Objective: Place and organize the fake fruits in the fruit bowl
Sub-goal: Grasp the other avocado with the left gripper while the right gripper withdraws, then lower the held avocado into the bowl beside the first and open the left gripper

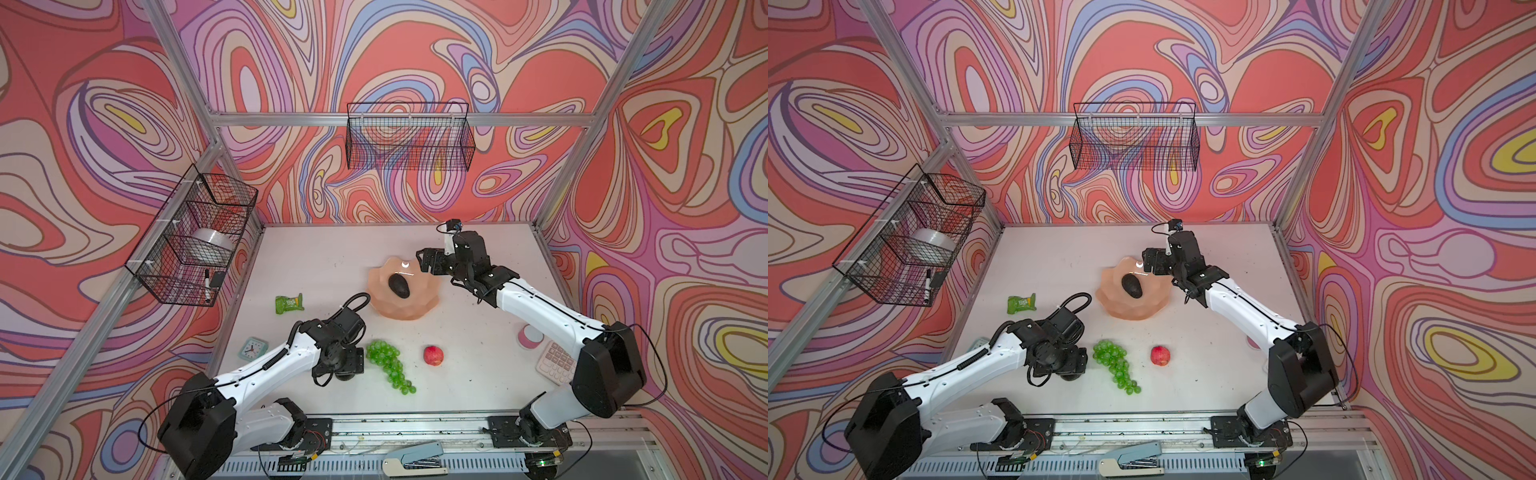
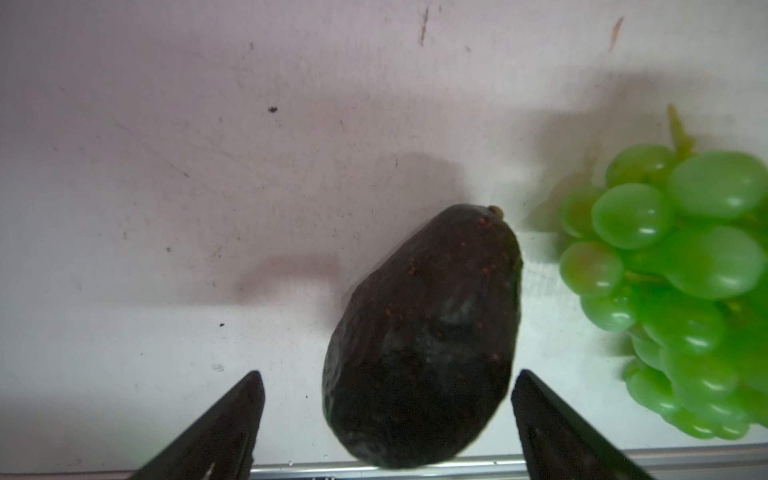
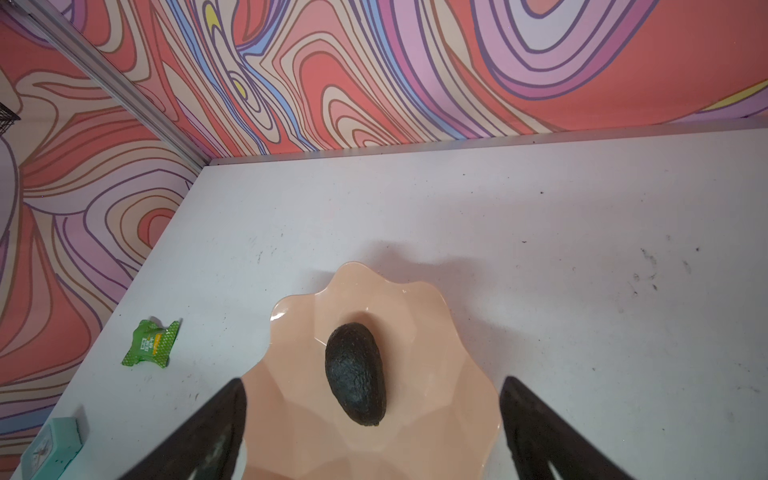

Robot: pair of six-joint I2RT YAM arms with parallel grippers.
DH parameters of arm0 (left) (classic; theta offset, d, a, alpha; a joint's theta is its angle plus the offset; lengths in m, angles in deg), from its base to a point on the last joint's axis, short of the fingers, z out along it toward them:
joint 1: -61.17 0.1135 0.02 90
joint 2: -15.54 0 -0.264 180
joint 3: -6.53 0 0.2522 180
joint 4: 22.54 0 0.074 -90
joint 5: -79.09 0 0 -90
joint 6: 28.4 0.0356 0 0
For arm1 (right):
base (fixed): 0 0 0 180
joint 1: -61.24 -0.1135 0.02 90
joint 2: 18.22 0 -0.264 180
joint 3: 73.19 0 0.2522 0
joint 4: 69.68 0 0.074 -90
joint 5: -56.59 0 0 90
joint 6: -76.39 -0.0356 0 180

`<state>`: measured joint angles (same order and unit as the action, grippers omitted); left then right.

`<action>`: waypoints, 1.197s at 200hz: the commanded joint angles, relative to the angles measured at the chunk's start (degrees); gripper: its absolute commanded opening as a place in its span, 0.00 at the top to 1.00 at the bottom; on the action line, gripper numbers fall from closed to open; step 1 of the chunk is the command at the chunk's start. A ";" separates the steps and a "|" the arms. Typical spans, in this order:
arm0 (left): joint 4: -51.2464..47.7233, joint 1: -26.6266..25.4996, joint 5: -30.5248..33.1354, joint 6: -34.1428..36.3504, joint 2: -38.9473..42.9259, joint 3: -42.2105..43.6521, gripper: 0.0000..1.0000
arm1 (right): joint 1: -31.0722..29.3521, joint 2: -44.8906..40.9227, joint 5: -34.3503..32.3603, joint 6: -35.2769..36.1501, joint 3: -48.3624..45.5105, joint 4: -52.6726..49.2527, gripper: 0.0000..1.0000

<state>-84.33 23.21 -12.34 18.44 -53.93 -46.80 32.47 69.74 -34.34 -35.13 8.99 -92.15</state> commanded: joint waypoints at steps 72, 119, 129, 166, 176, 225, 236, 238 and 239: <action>2.78 -0.28 0.41 -0.64 2.18 0.96 0.46 | 0.67 -0.89 1.12 -0.27 -1.45 1.37 0.02; -5.03 -0.32 5.32 2.91 12.02 -10.76 0.52 | 0.74 0.29 3.49 -2.89 -1.89 3.55 0.02; -2.49 -0.33 6.11 3.80 11.68 -12.82 0.52 | 0.75 0.34 3.45 -3.14 -1.96 3.67 0.02; 6.71 -0.10 6.09 7.26 -2.35 -23.01 0.52 | 1.17 -1.82 3.01 -3.30 -3.49 3.46 0.02; 8.91 -0.10 5.53 8.02 -7.12 -26.54 0.52 | 1.11 -3.01 3.02 -3.55 -4.62 3.85 0.02; 11.93 0.45 3.60 8.20 -25.17 -39.36 0.52 | 1.17 -8.40 2.43 -5.00 -9.54 3.29 0.02; 13.56 0.64 3.29 7.07 -27.42 -39.61 0.52 | 1.12 -9.56 2.80 -5.35 -10.37 2.62 0.02; 13.86 0.72 3.28 6.78 -27.81 -39.62 0.52 | 1.21 -9.81 2.87 -5.37 -10.47 2.46 0.02; 13.94 0.75 3.28 6.60 -27.95 -39.66 0.52 | 1.15 -9.90 2.87 -5.37 -10.57 2.42 0.02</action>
<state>-73.31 23.36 -8.28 26.39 -78.45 -84.68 33.43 63.03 -31.50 -39.32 0.05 -89.11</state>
